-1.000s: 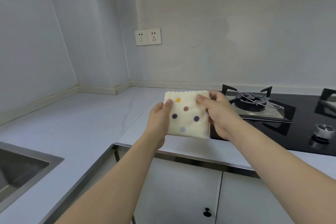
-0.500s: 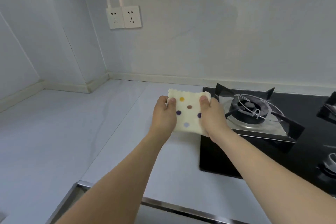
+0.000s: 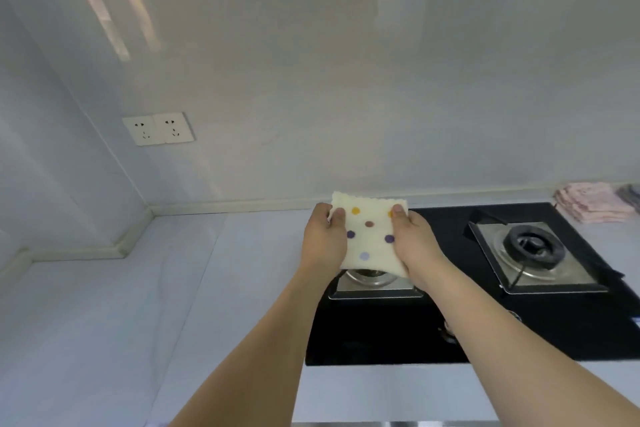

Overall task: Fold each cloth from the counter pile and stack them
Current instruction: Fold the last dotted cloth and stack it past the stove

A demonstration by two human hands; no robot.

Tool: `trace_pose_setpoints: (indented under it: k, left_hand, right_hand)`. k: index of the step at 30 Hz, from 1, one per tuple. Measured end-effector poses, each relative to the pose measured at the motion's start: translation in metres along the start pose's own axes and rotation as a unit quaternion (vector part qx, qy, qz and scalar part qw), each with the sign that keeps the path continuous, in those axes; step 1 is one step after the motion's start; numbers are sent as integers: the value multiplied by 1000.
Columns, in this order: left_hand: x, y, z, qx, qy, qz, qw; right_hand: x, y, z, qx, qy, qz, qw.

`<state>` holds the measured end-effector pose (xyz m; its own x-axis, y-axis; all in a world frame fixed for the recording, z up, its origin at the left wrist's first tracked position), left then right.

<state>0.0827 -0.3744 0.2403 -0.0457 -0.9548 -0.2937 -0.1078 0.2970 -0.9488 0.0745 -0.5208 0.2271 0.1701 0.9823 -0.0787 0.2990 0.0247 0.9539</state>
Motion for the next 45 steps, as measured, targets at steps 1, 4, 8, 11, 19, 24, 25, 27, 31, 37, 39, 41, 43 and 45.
trace_pose_setpoints:
  k: [1, 4, 8, 11, 19, 24, 25, 27, 31, 37, 39, 41, 43, 45]
  left_hand:
    - [16, -8, 3, 7, 7, 4, 1000]
    - [71, -34, 10, 23, 23, 6, 999]
    - [149, -69, 16, 32, 26, -3, 999]
    - [200, -90, 21, 28, 32, -3, 999]
    - [305, -121, 54, 23, 56, 18, 998]
    - [398, -138, 67, 35, 108, 3, 994]
    - [418, -142, 67, 36, 118, 2, 992]
    - [460, -150, 71, 40, 134, 11, 990]
    - [541, -173, 78, 49, 127, 15, 991]
    - [651, -195, 70, 34, 142, 10, 989]
    - [673, -202, 75, 39, 145, 25, 988]
    - [694, -205, 85, 37, 154, 41, 987]
    - [717, -208, 97, 31, 171, 42, 984]
    - [746, -212, 109, 16, 195, 41, 980]
  right_hand:
    - [-17, 3, 2, -5, -4, 7, 1000]
    - [-75, 9, 12, -16, -26, 12, 999]
    - [-158, 19, 35, -26, -31, -5, 999]
    - [-212, 22, 50, -17, -27, -15, 999]
    - [-318, 24, 88, -1, -52, -22, 998]
    - [-408, 13, 104, -12, -108, -33, 993]
    - [-429, 11, 109, -11, -114, -33, 993]
    - [-471, 6, 119, -10, -117, -40, 992]
    - [-556, 1, 141, -20, -110, -57, 992]
    - [-668, -12, 164, 3, -87, -76, 993]
    - [-691, -15, 174, 11, -76, -75, 994]
    - [-709, -17, 183, 11, -82, -67, 994]
    - [-730, -19, 192, 13, -100, -51, 994]
    - [-759, -25, 201, 23, -117, -35, 992]
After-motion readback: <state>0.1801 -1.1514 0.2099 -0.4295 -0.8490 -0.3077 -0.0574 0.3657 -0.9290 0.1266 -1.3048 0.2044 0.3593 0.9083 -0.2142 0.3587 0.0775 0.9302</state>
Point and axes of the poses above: each hand's wrist, its own z-axis towards the middle knuckle, its own x-axis out of the palm, y = z × x, the point moved 2 cm from there along z, towards the middle knuckle, and after that the axes turned 9 degrees about y, right-handed, at the moved point
